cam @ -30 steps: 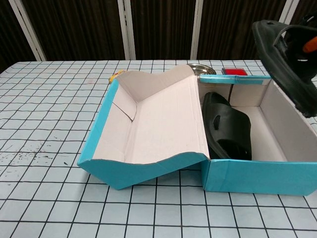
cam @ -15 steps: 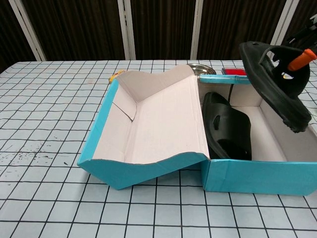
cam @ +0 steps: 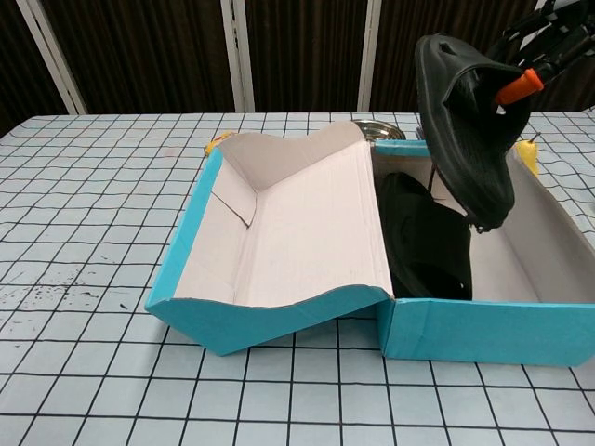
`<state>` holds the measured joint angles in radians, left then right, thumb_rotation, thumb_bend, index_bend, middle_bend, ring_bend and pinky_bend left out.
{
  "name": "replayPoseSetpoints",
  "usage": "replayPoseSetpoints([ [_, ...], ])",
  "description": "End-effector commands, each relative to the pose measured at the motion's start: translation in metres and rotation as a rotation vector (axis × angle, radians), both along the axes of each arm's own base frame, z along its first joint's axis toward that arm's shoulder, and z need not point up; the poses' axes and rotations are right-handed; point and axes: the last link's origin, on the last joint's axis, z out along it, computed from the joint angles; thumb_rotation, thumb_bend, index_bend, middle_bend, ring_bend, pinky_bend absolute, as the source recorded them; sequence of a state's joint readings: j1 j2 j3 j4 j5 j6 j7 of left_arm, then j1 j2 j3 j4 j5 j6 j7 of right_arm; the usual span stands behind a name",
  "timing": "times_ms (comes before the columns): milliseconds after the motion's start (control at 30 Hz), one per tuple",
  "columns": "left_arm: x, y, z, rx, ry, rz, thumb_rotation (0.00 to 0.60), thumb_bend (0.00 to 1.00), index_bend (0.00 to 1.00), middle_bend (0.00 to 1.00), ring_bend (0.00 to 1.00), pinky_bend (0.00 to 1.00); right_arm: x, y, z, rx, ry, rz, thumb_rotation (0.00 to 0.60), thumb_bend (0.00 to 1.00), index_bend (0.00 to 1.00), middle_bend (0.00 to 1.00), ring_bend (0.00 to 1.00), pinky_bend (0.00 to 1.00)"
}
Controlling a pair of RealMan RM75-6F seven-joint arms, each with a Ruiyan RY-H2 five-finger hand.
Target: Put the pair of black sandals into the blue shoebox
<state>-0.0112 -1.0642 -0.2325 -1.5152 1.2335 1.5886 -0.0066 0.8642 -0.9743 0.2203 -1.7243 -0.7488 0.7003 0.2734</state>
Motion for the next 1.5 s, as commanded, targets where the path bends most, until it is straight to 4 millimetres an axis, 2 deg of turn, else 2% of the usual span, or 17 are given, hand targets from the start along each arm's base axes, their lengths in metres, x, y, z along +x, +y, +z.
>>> replayPoseSetpoints([
  [33, 0.0, 0.0, 0.0, 0.0, 0.002, 0.003, 0.6, 0.5, 0.16, 0.03, 0.0, 0.12, -0.009, -0.001, -0.01, -0.056, -0.045, 0.054, 0.6, 0.52, 0.74, 0.57, 0.25, 0.0],
  [633, 0.003, 0.001, -0.004, -0.009, 0.026, 0.003, 0.6, 0.5, 0.16, 0.03, 0.0, 0.12, -0.05, 0.011, -0.015, -0.052, -0.024, 0.135, 0.6, 0.54, 0.76, 0.57, 0.25, 0.0],
  [800, 0.003, 0.002, -0.006, -0.015, 0.029, 0.007, 0.6, 0.5, 0.16, 0.03, 0.0, 0.12, -0.056, 0.014, -0.015, -0.044, -0.003, 0.14, 0.6, 0.54, 0.76, 0.57, 0.25, 0.0],
  [1500, 0.003, 0.003, -0.006, -0.016, 0.041, 0.011, 0.6, 0.5, 0.16, 0.03, 0.0, 0.1, -0.074, 0.018, -0.038, -0.036, 0.035, 0.176, 0.6, 0.54, 0.77, 0.57, 0.25, 0.0],
])
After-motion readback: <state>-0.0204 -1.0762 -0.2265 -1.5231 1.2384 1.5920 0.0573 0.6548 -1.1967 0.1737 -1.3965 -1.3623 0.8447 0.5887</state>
